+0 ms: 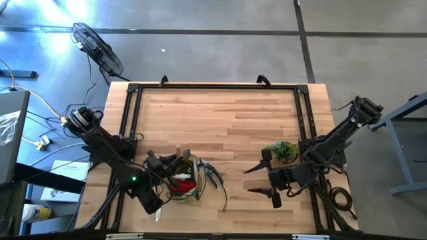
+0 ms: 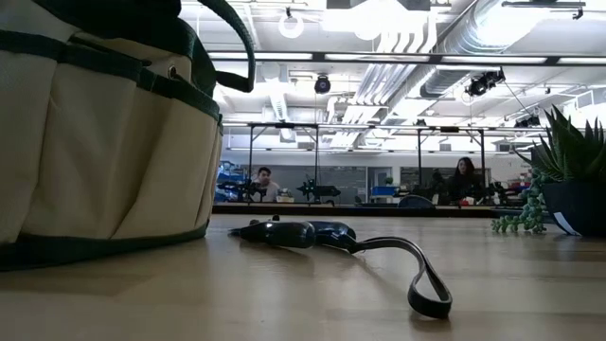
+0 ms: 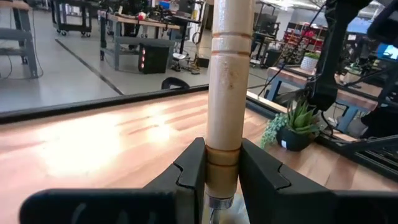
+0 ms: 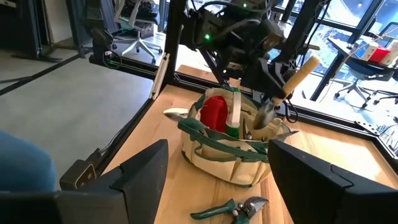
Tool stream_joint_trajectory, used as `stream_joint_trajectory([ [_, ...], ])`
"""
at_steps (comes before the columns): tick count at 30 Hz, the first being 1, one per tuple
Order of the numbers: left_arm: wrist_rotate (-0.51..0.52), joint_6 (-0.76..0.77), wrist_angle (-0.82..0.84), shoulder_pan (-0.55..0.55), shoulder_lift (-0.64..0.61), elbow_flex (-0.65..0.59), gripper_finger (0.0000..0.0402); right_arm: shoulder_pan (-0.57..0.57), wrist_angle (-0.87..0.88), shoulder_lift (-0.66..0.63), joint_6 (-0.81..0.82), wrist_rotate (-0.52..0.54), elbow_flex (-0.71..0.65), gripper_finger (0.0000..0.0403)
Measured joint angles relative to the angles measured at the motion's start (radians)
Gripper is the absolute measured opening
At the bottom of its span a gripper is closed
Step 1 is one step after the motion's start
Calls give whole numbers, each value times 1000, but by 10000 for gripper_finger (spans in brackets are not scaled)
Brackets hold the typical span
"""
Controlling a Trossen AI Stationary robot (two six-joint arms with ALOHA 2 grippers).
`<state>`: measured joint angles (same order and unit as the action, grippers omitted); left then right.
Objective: Pick & Place Garden tools in Gardening bag
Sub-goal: Put the right brown trowel into the brown gardening bag, then put the green shears into the brown gardening bag
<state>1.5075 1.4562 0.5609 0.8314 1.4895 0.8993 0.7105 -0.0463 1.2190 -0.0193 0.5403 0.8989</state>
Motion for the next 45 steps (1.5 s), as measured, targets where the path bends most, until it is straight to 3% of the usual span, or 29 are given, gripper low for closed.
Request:
stream_joint_trajectory([
  [12,-42,-28,-281,0,-1,-156,64,-76,22,0,47,-85,0,265],
  [22,-115,-189,-280,1,-1,-157,63,-144,37,0,80,-226,0,265],
  [33,-168,-196,-281,1,23,-154,65,-150,36,0,80,-230,0,265],
  [39,-175,-203,-275,1,26,-156,104,-150,36,0,80,-230,0,265],
  [45,-168,-207,-272,0,26,-155,114,-150,35,0,80,-230,0,265],
])
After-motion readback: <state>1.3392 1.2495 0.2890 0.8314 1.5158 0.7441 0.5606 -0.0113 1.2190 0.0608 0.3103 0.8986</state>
